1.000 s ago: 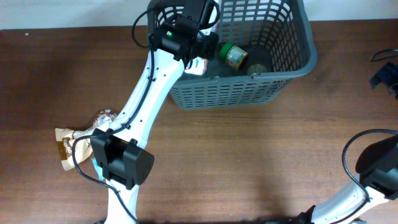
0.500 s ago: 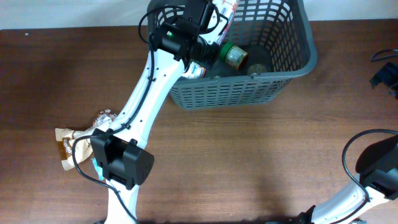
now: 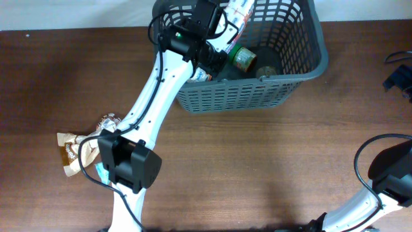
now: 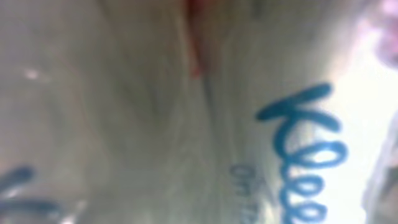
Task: Pack container
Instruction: 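Release the tissue stack into the basket with the left gripper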
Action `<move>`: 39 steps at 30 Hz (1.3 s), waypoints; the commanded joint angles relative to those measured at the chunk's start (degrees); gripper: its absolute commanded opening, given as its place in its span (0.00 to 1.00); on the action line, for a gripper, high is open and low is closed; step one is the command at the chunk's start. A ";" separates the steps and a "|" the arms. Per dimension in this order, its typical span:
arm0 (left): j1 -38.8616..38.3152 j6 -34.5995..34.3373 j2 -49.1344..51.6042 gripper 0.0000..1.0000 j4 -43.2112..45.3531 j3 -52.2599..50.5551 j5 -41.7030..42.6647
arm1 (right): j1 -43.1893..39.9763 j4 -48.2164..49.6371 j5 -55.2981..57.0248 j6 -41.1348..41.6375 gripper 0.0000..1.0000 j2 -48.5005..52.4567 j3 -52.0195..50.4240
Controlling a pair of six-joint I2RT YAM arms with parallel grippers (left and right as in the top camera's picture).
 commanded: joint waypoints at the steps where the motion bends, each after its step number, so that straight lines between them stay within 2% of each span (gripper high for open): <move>1: 0.24 1.64 1.16 0.07 0.28 0.31 1.60 | -0.22 0.17 -0.11 -0.33 0.99 -0.57 -0.24; 2: 0.28 1.64 1.31 0.12 0.39 0.31 1.60 | -0.22 0.17 -0.11 -0.33 0.99 -0.57 -0.24; 3: 0.31 1.64 1.38 0.22 0.50 0.31 1.60 | -0.22 0.17 -0.11 -0.33 0.99 -0.57 -0.24; 5: 0.33 1.62 1.46 0.48 0.90 0.31 1.33 | -0.22 0.17 -0.11 -0.33 0.99 -0.57 -0.24; 7: 0.33 1.62 1.46 0.51 1.38 0.31 0.70 | -0.22 0.17 -0.11 -0.33 0.99 -0.57 -0.24; 12: 0.37 1.60 1.46 0.66 1.90 0.31 -1.42 | -0.22 0.17 -0.11 -0.33 0.99 -0.57 -0.24; 14: 0.37 1.62 1.46 0.70 1.92 0.31 -1.62 | -0.22 0.17 -0.11 -0.33 0.99 -0.57 -0.24; 18: 0.44 1.49 1.44 0.70 2.38 0.33 -3.93 | -0.22 0.17 -0.11 -0.33 0.99 -0.57 -0.24; 23: 1.38 -4.22 1.22 0.72 2.29 3.72 -15.19 | -0.22 0.17 -0.11 -0.33 0.99 -0.57 -0.24; 26: 2.67 -7.52 0.66 0.72 0.90 8.20 -18.95 | -0.22 0.17 -0.11 -0.33 0.99 -0.57 -0.24; 33: 8.39 -16.61 -2.86 0.80 -4.85 20.55 -19.45 | -0.22 0.17 -0.11 -0.33 0.99 -0.57 -0.24; 35: 10.47 -19.37 -4.37 0.86 -7.54 22.49 -19.43 | -0.22 0.17 -0.11 -0.33 0.99 -0.57 -0.24; 39: 14.84 -26.08 -7.39 0.87 -13.51 23.23 -19.41 | -0.22 0.17 -0.11 -0.33 0.99 -0.57 -0.24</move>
